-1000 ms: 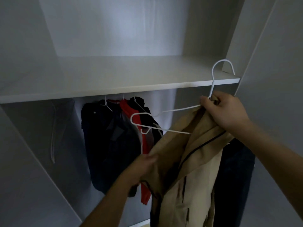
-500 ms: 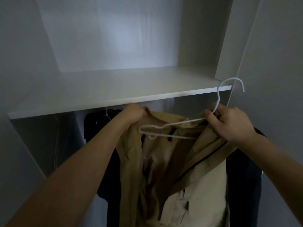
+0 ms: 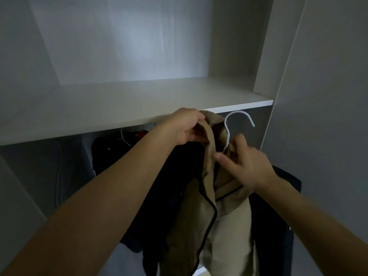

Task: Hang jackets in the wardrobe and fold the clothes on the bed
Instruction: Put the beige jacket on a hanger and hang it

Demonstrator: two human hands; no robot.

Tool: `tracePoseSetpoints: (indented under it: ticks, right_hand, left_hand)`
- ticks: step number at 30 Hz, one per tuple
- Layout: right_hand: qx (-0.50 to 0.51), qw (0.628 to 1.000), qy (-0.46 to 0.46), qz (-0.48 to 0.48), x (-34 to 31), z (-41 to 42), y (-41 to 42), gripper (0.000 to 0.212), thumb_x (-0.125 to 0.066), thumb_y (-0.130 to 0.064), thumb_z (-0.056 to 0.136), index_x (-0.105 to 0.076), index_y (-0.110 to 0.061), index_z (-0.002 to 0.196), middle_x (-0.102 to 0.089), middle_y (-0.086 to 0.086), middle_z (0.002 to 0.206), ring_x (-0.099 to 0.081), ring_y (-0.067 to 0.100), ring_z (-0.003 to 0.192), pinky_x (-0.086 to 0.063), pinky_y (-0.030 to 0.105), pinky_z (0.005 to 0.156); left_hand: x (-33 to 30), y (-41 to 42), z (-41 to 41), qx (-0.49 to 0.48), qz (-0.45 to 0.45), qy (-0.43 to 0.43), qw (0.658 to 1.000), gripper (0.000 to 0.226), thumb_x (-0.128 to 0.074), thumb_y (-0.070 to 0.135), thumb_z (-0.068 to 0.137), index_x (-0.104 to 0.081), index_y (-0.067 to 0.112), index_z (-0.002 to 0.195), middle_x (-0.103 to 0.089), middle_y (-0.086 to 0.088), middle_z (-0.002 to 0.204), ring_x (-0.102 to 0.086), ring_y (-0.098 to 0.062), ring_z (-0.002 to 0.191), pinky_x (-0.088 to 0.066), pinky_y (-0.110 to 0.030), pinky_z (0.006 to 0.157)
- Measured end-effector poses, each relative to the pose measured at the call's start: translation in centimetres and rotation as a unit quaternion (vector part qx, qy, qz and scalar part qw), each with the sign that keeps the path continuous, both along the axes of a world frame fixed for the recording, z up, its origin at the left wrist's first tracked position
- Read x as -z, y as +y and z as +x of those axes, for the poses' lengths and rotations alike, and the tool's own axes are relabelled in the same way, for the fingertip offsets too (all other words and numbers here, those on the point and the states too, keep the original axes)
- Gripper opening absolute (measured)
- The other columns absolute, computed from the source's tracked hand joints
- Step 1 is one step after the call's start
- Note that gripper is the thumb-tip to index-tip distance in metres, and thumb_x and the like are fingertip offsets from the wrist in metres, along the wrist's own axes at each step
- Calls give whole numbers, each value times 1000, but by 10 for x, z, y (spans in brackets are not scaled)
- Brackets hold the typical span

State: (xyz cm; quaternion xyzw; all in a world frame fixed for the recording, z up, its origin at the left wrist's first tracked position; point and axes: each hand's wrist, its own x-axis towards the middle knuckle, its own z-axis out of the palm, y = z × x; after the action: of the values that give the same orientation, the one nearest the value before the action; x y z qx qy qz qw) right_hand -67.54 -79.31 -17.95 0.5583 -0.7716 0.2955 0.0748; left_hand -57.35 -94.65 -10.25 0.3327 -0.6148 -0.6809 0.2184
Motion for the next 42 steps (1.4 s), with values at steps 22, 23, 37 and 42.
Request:
tracePoseSetpoints:
  ticks: [22,23,37,42]
  right_hand:
    - [134,984,116,-9,0,22,-23,88,-59,-69,66,-33,-8,124,-49,10,112,-57,29,95,-51,39,75]
    - [115,989,89,-7,-1,19,-22,73,-62,-54,75,-32,-8,124,-50,9,109,-57,29,91,-49,37,71]
    - [79,946,-279,-142,-19,-14,-28,28,-62,-21,88,-44,-24,110,-57,-11,93,-58,7,83,-54,37,73]
    - [105,934,-283,-190,-12,-16,-9,30,-63,-31,90,-49,-24,116,-58,-15,96,-56,0,84,-45,21,64]
  left_hand:
    - [-39,7,-21,-56,87,126,987,31,-32,-4,93,-56,1,73,-60,-15,59,-59,-22,39,-52,-26,40]
    - [-40,6,-19,-55,76,122,988,30,-32,-4,94,-56,0,76,-60,-16,62,-60,-22,41,-52,-27,40]
    - [213,71,36,49,-570,-106,814,55,-56,41,88,-33,17,132,-55,-6,113,-61,-17,89,-53,-25,67]
    - [236,33,52,-2,-609,-146,779,33,-50,53,87,-54,28,109,-57,6,101,-59,-14,87,-48,-32,76]
